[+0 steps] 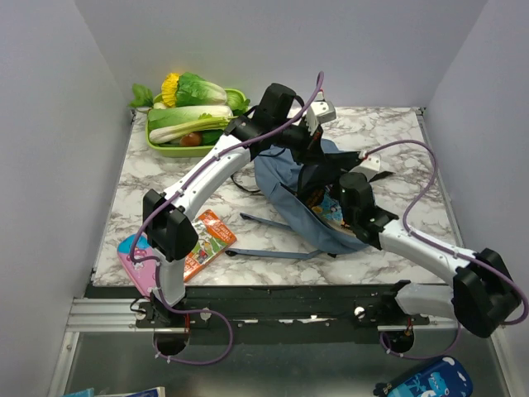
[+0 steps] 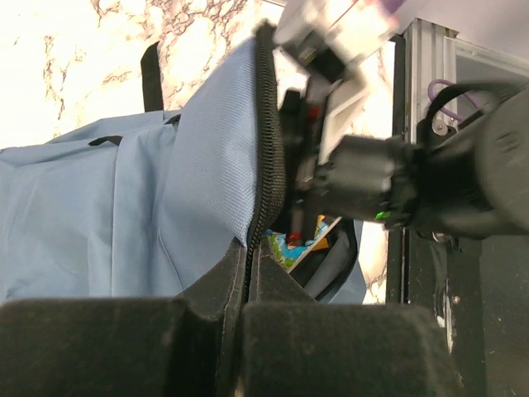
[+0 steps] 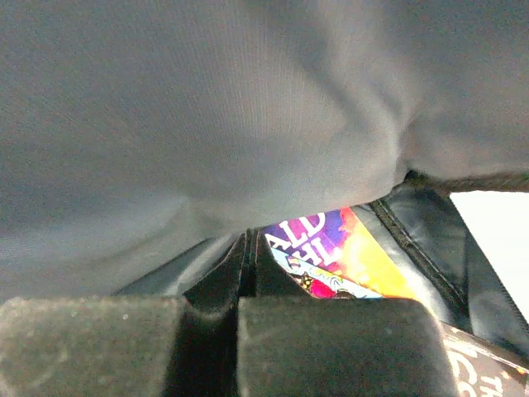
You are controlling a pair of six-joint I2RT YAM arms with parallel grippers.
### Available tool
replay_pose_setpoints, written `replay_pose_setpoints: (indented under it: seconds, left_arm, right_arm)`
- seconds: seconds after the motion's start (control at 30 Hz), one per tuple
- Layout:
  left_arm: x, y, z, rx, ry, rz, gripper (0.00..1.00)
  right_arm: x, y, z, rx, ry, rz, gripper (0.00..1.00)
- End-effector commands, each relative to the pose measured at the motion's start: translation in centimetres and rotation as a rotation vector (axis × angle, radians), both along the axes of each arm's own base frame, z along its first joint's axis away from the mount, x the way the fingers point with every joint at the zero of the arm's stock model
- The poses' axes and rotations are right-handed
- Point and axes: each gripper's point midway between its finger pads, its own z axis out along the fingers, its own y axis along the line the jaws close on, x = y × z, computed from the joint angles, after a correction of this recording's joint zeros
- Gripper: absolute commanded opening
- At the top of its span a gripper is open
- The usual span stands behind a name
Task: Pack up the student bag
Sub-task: Place the book in the student bag.
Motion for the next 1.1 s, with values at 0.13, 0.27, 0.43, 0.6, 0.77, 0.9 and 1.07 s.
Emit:
replay_pose_setpoints:
  seconds: [0.13,0.27,0.43,0.6,0.77,0.9,1.07]
  left_arm:
    - [1.5,0.0,-1.5,0.015,-0.077,-0.001,0.0]
    - [2.7,0.1,-2.9,0.055,-0.086,0.019,0.0]
    - [3.0,0.3,-1.8,0.027,-0.1,0.038,0.0]
    - [2.8,0.8,-1.2,0.027,-0.123,0.048,0.0]
    - [2.4,1.2,-1.8,0.038,-0.129,0.044,0.0]
    - [2.2,1.1,-2.1,0.038,-0.117,0.037,0.0]
    - [2.1,1.0,-1.6,0.021,-0.12,0.032,0.0]
  right_arm:
    - [-4.2,-1.3,3.5,0.041,-0.047,0.107,0.01]
    - [-7.6,-4.2,-0.7,0.048,0.139,-0.043,0.01]
    - [-10.2,-7.7,-4.3,0.009,0.276,-0.24,0.01]
    - [-12.2,-9.0,-5.2,-0.037,0.415,-0.334,0.01]
    - [-13.3,-9.5,-5.3,0.0,0.432,-0.363,0.01]
    - [-14.1,-10.1,-4.6,0.009,0.425,-0.377,0.01]
    - [-13.7,-9.0,-6.1,0.022,0.442,-0.33,0.01]
